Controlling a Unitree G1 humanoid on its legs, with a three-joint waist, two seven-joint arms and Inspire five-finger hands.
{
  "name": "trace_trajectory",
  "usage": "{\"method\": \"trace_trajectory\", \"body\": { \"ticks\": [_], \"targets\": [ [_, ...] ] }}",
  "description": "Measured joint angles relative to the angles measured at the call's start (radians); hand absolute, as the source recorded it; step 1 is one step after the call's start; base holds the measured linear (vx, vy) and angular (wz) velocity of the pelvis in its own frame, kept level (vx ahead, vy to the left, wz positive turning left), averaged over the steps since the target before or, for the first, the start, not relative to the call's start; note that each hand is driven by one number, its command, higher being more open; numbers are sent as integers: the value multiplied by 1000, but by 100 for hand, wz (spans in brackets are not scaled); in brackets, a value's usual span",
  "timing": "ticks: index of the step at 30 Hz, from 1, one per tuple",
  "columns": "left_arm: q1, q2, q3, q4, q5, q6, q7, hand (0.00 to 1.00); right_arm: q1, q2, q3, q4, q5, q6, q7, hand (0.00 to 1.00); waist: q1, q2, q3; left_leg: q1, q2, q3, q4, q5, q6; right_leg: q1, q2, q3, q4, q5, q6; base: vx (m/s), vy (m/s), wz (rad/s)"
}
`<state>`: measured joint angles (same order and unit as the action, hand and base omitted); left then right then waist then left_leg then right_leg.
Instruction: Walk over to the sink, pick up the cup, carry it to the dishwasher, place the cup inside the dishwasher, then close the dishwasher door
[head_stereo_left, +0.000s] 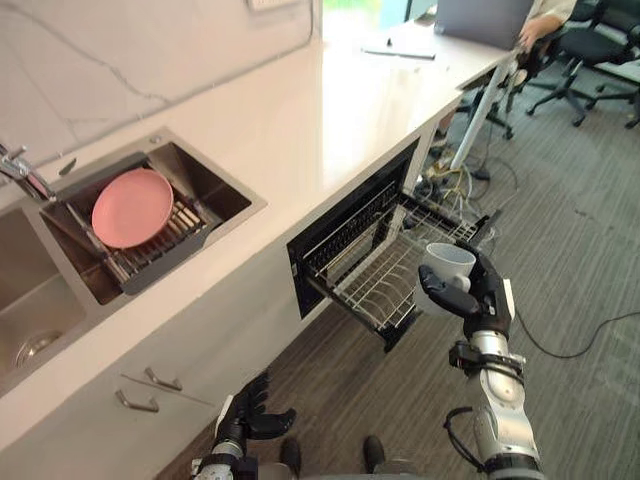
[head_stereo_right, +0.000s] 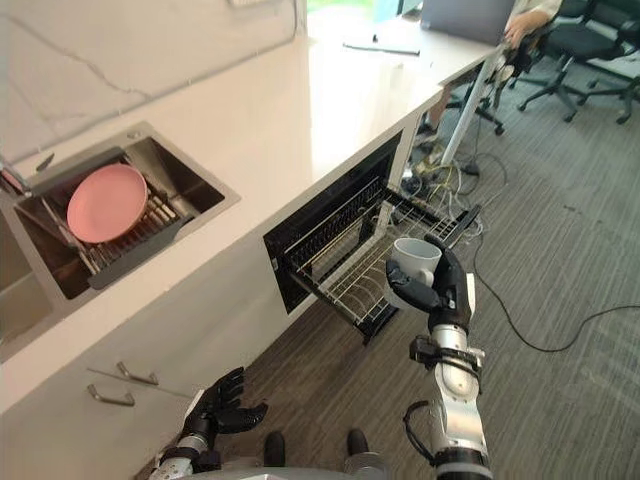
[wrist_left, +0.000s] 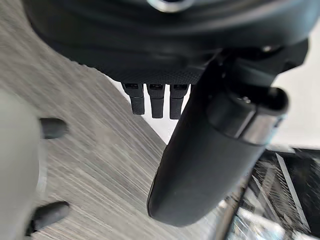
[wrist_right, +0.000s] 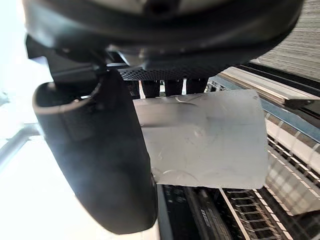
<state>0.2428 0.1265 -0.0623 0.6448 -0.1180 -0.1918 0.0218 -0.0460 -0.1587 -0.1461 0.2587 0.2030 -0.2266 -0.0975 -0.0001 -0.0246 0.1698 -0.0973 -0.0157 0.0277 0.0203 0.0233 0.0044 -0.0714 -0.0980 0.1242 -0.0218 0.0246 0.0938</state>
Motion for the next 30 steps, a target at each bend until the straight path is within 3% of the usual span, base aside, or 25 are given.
{"method": "trace_trajectory", "body": {
  "ticks": [4,9,14,24,25,30],
  "targets": [
    [-63,1,21,-13,-1,-9,24,90,-152,-65,32,90,-27,7,-27,30,15,8,98,-106,9,-22,72,-1,1,-72,6,-23,34,12,0,-61,-22,19],
    [-115,-6,26,-22,-7,-19,30,90,-315,-149,82,182,-49,15,-57,30,32,35,177,-186,11,-24,115,-3,-1,-133,8,-27,42,38,-1,-111,-2,2],
    [-121,-13,35,-42,-24,-38,66,90,-467,-228,132,273,-53,27,-85,30,38,54,231,-226,16,-30,116,18,-12,-172,12,-34,45,56,-12,-86,-9,2],
    [-168,-15,6,-47,-58,-64,68,90,-663,-282,210,446,-132,55,-109,30,43,59,273,-245,29,-43,79,61,-16,-204,29,-46,37,71,-28,-21,-31,2],
    [-169,-14,-4,-46,-58,-66,69,90,-674,-283,217,457,-135,58,-113,90,43,60,274,-244,30,-44,72,65,-17,-206,30,-48,37,72,-29,0,0,0],
    [-190,-23,-16,-38,-58,-67,83,90,-703,-293,240,481,-158,65,-124,90,45,68,278,-241,32,-53,47,80,-21,-210,36,-55,36,73,-31,2,-25,4]
  ]
}}
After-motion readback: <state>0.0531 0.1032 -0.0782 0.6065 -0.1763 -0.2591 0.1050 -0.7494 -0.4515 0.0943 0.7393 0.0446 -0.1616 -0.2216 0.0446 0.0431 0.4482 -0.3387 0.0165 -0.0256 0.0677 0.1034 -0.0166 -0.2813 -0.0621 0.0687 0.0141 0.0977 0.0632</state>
